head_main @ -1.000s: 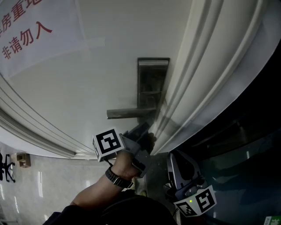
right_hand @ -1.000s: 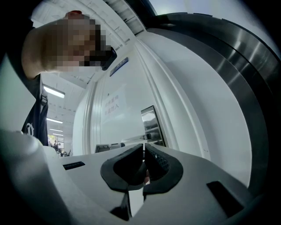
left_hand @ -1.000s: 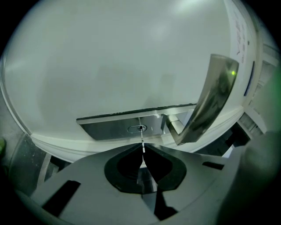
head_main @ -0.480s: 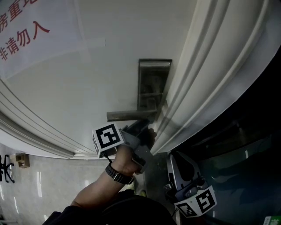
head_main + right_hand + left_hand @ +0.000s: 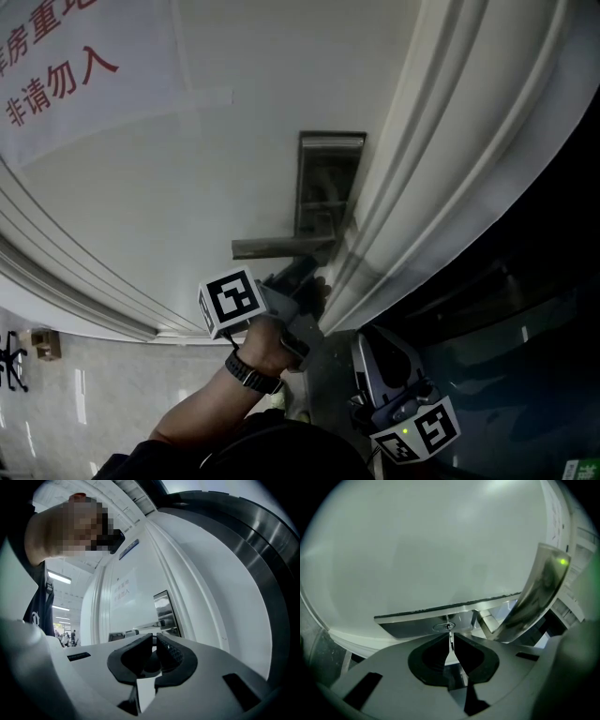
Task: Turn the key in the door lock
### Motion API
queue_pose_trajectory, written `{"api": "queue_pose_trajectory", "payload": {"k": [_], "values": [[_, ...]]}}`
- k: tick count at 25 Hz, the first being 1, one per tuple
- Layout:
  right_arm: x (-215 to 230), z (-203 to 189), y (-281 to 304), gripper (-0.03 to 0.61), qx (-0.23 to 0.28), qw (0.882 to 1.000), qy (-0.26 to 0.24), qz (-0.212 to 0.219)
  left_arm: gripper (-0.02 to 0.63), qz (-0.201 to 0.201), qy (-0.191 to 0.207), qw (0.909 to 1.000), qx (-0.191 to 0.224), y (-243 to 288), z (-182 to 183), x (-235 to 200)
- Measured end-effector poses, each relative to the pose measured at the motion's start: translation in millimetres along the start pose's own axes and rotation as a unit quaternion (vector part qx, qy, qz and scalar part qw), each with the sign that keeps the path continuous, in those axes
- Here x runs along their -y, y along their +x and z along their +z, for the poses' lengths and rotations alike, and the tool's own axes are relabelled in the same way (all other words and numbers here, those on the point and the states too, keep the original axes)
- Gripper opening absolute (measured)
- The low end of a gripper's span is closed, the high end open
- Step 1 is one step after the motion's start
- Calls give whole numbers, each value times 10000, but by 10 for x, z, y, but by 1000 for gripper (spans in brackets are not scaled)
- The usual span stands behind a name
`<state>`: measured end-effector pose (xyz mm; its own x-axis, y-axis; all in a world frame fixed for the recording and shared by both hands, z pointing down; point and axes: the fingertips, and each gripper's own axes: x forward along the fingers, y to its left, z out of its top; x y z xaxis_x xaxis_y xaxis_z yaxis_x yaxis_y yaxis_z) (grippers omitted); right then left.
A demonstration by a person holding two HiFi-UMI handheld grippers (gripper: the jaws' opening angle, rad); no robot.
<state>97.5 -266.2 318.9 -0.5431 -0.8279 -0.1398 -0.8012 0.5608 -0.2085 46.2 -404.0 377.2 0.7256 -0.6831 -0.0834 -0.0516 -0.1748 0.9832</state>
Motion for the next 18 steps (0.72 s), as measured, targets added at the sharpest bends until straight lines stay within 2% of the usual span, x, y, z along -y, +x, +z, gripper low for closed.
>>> {"api": "queue_pose_trajectory", "payload": {"k": [7,12,16,18], "values": [[-70,8,-43,18,-10,10000,38,73,11,72,282,9995,-116,-219,-178,24],[-110,-8,-84,18,-64,10000,23,68,9,-32,497,9985,-242,-371,-406,102],[-165,-21,-126,17,-139,9998,-16,103,9,-221,1085,9933,-331,-545,-610,241],[-197,-30,-144,17,-183,9998,-13,126,8,-246,1743,9840,-278,-640,-671,351]]}}
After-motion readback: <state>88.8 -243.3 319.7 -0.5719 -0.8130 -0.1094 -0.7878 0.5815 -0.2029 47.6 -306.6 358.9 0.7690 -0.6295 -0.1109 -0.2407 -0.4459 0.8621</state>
